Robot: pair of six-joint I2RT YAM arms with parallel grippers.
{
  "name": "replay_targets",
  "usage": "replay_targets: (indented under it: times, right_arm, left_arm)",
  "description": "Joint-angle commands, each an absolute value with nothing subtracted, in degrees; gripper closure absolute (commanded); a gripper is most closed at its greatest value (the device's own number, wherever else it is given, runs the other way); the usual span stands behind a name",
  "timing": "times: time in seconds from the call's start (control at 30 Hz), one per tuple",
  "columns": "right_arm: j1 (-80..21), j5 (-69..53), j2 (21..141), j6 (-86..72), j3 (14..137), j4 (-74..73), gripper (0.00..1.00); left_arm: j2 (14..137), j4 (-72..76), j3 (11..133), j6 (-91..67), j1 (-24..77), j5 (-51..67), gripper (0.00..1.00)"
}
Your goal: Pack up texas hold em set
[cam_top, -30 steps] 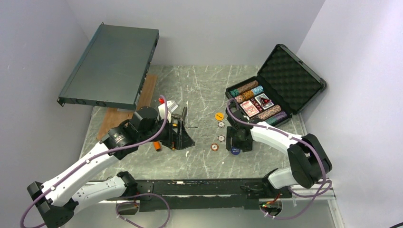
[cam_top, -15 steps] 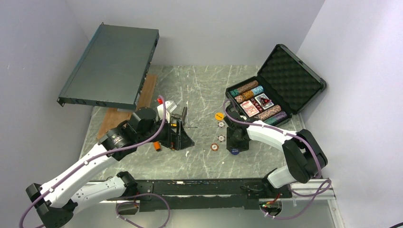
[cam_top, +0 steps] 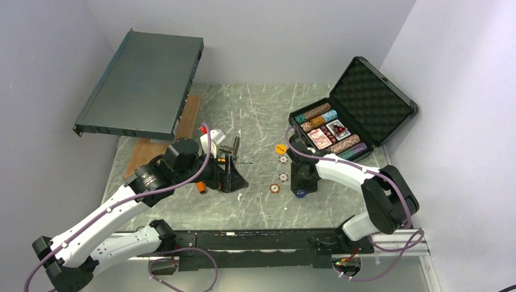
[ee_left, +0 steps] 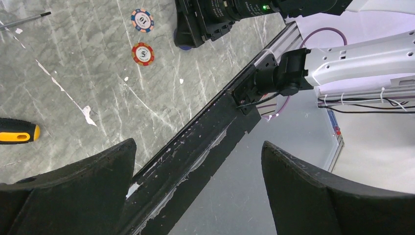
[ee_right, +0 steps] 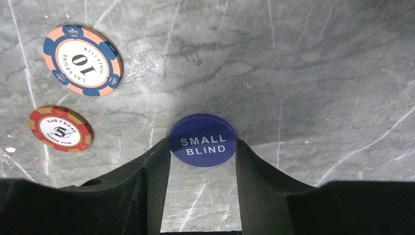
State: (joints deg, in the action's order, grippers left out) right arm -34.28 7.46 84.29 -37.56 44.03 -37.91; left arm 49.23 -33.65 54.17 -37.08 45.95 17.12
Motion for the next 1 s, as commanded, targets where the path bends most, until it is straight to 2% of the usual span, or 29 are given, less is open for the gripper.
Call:
replay_targets:
  times: [0.0, 0.3, 0.47, 0.73, 0.97]
  right_arm:
    - [-34.49, 10.25, 82.45, -37.97, 46.81, -36.8, 0.73]
    - [-31.86, 17.87, 80.28, -34.12, 55.1, -39.42, 0.74]
    - [-21.39, 15.41, 83.75, -27.54, 61.05, -35.83, 0.75]
    - [-9.63, 15.53, 98.54, -20.89, 75.96, -35.5, 0.76]
    - [-6.62, 19.57, 107.23, -19.36, 80.63, -36.21, 0.79]
  left_arm:
    - [48.64, -32.05, 54.49, -36.51, 46.01, 17.51, 0.01]
    - [48.91, -32.33, 54.78, -36.17, 46.05, 17.41, 0.01]
    - [49.13, -32.7, 55.27, -35.85, 46.01, 17.3, 0.01]
    - [48.89, -34.03, 56.19, -35.89, 46.05, 16.91, 0.01]
    - [48.03, -34.85, 56.15, -36.13, 46.03, 16.13, 0.01]
